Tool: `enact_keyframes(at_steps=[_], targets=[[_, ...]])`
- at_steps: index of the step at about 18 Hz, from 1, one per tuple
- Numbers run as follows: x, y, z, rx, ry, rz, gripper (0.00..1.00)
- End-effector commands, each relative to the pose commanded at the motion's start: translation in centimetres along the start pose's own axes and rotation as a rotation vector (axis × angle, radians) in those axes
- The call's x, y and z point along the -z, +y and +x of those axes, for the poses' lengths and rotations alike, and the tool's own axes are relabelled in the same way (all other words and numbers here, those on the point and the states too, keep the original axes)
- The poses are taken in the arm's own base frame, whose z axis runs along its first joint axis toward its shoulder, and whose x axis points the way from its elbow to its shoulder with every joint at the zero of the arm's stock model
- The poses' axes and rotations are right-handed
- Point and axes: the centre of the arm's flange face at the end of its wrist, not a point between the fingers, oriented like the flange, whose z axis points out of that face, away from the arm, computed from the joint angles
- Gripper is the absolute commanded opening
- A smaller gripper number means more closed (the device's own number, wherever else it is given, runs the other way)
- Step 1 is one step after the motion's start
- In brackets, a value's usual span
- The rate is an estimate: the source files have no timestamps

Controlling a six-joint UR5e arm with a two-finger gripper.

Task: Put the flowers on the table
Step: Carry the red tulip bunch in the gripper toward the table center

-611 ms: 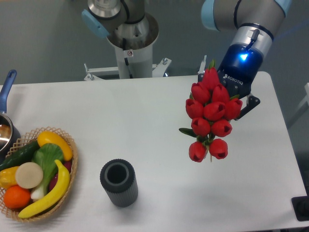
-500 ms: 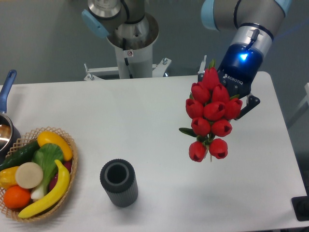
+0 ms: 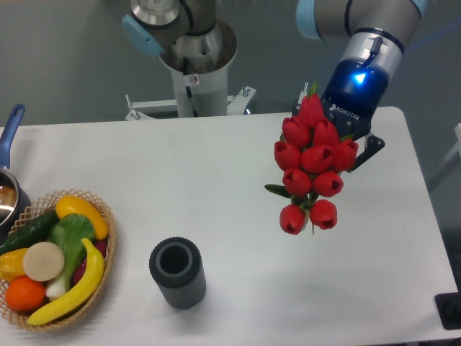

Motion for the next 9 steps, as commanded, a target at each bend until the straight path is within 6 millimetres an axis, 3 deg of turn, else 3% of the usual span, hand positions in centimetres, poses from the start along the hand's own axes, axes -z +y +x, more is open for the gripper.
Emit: enact_keyframes(at_steps=[7,9], targets=[[1.5,-0.4,2.5,-0.028,-0.097,-0.109,0.39],[1.5,0.5,3.1,-0.026,-0.138,-0.178,0.39]])
